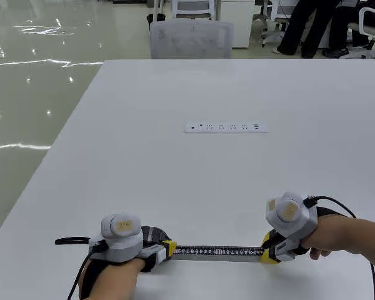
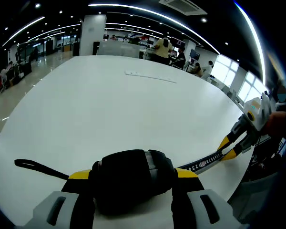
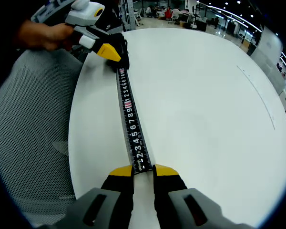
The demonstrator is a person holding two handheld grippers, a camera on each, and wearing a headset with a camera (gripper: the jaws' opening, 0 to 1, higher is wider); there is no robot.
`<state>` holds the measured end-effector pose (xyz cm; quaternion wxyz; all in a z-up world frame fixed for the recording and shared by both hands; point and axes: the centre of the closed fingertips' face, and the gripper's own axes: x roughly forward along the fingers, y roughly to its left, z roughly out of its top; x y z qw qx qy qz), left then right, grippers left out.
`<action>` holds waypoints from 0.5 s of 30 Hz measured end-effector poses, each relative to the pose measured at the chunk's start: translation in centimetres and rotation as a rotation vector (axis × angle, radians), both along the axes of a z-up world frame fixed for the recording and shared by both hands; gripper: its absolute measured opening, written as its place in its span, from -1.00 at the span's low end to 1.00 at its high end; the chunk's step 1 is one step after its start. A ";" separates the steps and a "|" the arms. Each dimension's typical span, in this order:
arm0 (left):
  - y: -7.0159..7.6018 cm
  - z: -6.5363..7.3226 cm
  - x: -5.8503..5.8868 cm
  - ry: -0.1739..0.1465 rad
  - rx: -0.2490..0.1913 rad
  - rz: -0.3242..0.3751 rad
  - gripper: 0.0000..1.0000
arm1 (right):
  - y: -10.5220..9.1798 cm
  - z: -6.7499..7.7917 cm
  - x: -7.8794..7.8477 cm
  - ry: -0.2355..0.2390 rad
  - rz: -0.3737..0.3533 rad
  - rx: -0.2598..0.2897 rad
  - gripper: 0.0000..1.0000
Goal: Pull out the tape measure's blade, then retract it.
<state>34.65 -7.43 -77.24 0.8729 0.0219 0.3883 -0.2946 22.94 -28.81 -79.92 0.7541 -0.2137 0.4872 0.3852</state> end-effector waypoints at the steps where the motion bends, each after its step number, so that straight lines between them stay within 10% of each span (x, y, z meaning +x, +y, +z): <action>1: 0.0 0.0 0.0 0.000 0.000 0.000 0.24 | 0.1 0.1 0.0 0.000 0.001 -0.001 -0.73; 15: 0.0 0.0 0.0 -0.001 -0.001 0.000 0.24 | 0.7 0.0 0.1 -0.008 0.091 -0.044 -0.72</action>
